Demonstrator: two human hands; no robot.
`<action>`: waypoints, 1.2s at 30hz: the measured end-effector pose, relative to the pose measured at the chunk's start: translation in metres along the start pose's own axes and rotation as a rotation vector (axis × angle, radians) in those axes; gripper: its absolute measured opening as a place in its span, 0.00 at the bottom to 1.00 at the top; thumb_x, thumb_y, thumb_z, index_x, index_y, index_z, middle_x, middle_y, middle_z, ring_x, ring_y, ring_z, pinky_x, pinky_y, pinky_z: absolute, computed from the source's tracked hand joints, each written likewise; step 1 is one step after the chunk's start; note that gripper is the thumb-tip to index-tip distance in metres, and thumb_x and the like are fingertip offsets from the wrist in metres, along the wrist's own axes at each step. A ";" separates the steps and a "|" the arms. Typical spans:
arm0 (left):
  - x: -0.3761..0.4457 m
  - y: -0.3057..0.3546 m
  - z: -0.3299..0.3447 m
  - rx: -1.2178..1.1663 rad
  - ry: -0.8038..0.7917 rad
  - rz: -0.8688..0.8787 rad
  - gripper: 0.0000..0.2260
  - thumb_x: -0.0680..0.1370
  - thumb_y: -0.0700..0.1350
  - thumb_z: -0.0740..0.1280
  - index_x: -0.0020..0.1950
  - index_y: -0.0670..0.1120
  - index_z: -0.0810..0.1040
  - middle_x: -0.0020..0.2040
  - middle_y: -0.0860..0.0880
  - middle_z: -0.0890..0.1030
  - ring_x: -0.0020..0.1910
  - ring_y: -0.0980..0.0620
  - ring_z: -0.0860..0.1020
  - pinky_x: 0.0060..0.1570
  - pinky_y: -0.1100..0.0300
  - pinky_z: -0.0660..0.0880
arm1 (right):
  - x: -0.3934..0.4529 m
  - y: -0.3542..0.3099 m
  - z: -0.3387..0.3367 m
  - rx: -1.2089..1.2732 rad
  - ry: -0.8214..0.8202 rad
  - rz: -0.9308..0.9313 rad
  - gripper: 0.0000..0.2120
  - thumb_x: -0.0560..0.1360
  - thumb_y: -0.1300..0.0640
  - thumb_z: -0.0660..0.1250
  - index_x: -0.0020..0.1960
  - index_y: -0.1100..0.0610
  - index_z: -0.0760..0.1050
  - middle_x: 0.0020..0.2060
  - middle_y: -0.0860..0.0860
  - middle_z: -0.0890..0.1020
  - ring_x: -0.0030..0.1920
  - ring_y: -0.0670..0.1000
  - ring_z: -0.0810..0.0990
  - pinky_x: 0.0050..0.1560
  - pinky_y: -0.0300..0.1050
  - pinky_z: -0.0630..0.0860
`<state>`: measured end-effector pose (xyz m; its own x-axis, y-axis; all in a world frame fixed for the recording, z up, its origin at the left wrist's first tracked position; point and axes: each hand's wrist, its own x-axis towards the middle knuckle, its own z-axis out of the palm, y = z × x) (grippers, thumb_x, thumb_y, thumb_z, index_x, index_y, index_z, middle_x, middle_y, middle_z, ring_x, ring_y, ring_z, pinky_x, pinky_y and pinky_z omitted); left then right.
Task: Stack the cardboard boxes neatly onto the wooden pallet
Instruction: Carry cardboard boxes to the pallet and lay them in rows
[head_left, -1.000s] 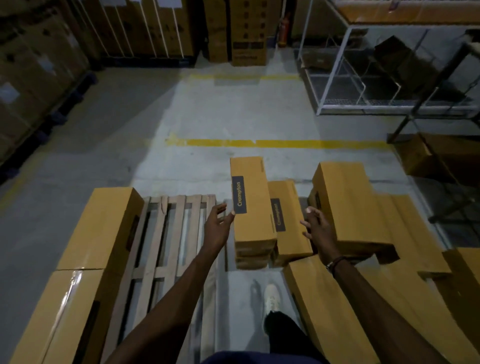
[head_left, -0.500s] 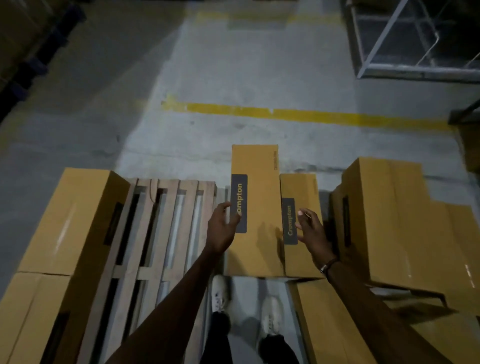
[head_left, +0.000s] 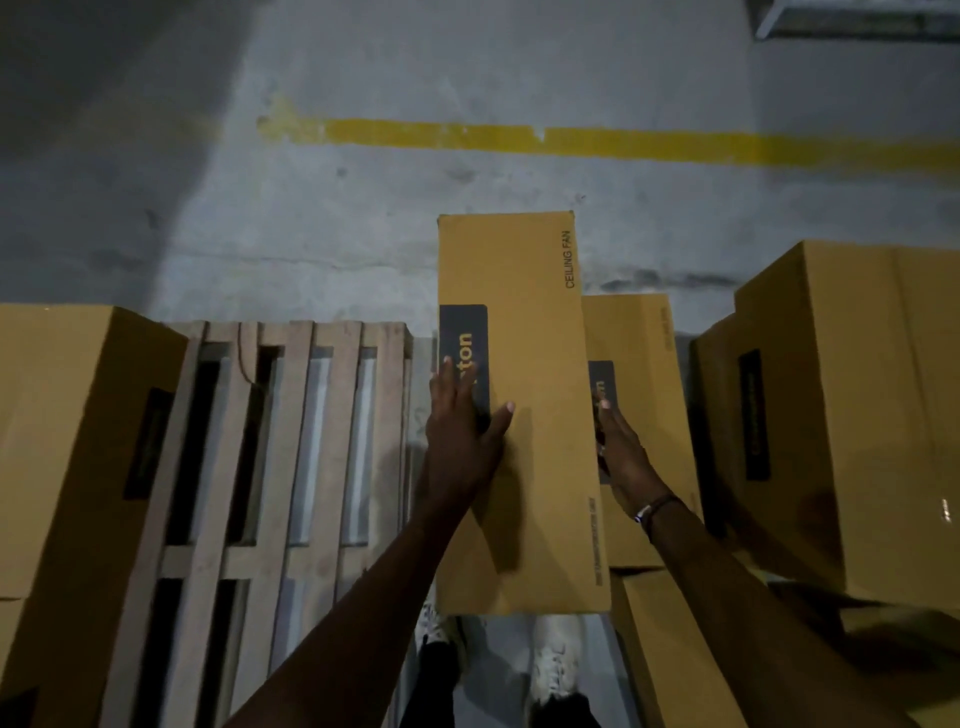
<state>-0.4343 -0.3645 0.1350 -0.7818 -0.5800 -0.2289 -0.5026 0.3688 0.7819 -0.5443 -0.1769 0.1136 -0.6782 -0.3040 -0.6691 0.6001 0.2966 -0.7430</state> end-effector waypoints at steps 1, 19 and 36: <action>0.000 -0.003 0.001 0.013 0.014 0.002 0.37 0.79 0.67 0.62 0.84 0.51 0.59 0.86 0.50 0.50 0.84 0.48 0.48 0.79 0.36 0.54 | 0.006 0.003 0.000 0.004 -0.032 0.013 0.22 0.87 0.41 0.53 0.79 0.44 0.68 0.73 0.49 0.77 0.69 0.53 0.77 0.70 0.56 0.74; 0.003 -0.002 -0.022 -0.054 -0.005 -0.184 0.51 0.69 0.72 0.72 0.85 0.59 0.52 0.86 0.49 0.40 0.84 0.44 0.45 0.79 0.38 0.51 | 0.001 -0.005 0.043 0.154 -0.051 -0.008 0.21 0.88 0.47 0.53 0.80 0.46 0.67 0.66 0.52 0.82 0.66 0.55 0.81 0.67 0.57 0.78; -0.005 0.034 -0.034 -0.087 -0.049 -0.205 0.52 0.67 0.73 0.70 0.85 0.59 0.52 0.86 0.48 0.45 0.83 0.41 0.48 0.77 0.34 0.54 | -0.038 -0.042 0.026 0.018 0.010 -0.101 0.19 0.86 0.42 0.59 0.77 0.35 0.68 0.71 0.44 0.77 0.66 0.47 0.79 0.66 0.52 0.78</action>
<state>-0.4349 -0.3742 0.1823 -0.6843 -0.5999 -0.4146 -0.6210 0.1814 0.7625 -0.5330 -0.2014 0.1698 -0.7395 -0.3224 -0.5910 0.5362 0.2488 -0.8066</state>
